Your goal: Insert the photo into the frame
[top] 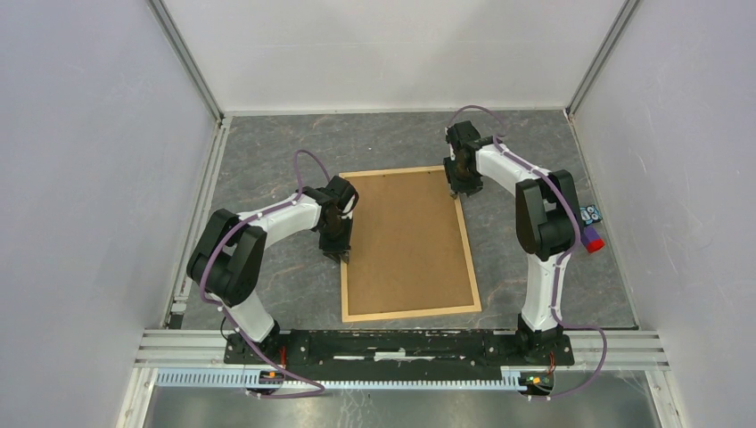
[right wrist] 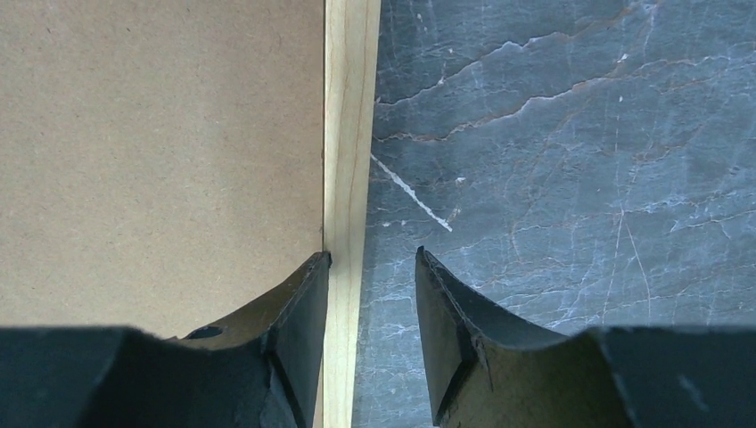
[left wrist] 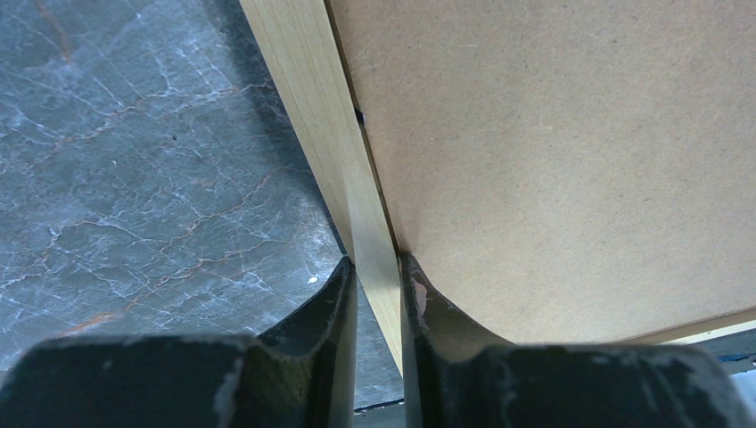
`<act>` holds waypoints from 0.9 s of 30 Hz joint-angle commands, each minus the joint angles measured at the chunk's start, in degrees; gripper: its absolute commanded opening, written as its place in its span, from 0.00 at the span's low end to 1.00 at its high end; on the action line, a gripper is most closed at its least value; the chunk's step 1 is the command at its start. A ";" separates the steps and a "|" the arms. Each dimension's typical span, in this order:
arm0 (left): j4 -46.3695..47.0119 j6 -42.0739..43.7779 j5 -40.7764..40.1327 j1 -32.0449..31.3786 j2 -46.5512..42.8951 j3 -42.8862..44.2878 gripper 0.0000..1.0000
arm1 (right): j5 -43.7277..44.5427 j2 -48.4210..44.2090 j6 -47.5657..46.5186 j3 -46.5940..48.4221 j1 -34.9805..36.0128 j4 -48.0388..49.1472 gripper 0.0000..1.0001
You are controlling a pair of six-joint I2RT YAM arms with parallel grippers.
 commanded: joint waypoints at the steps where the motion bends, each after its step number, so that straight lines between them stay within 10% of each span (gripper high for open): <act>1: -0.48 2.43 -0.48 -1.17 2.02 -2.28 0.02 | 3.46 1.79 -0.30 -0.25 -0.21 0.37 0.46; 16: -0.52 2.43 -0.77 -1.22 1.68 -2.40 0.02 | 13.23 4.54 0.98 -2.57 -0.13 -1.11 0.46; 27: -0.67 2.70 -0.76 -1.21 1.95 -2.28 0.02 | -5.76 7.40 1.16 -7.19 -0.18 5.28 0.46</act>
